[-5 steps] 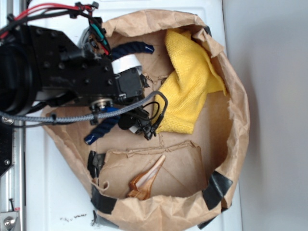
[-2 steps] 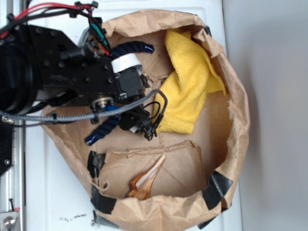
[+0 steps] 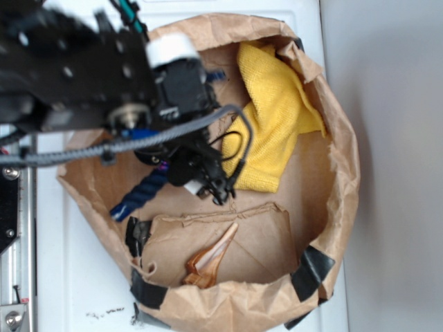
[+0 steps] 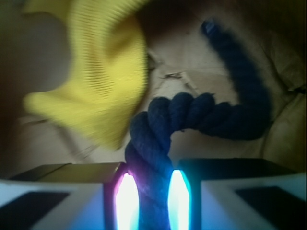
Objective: Grab the blue rope.
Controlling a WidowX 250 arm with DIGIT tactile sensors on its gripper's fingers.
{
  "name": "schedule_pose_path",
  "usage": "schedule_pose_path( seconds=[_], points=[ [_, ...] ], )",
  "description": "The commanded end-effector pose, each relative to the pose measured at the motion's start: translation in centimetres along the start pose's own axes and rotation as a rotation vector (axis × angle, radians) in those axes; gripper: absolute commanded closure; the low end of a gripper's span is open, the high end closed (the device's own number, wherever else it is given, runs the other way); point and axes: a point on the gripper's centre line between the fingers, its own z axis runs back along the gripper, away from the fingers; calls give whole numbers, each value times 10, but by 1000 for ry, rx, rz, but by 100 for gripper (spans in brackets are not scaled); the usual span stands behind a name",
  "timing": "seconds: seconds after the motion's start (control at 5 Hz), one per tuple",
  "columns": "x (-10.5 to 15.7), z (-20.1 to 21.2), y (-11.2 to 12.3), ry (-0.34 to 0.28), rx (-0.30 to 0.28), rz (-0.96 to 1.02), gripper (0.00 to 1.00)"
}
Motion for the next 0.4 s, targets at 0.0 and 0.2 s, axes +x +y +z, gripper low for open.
schedule_pose_path(
  seconds=[0.0,0.2],
  points=[
    [16,63,-7,-56,-76,-44,100],
    [21,74,-13,-85,-63,-54,100]
  ],
)
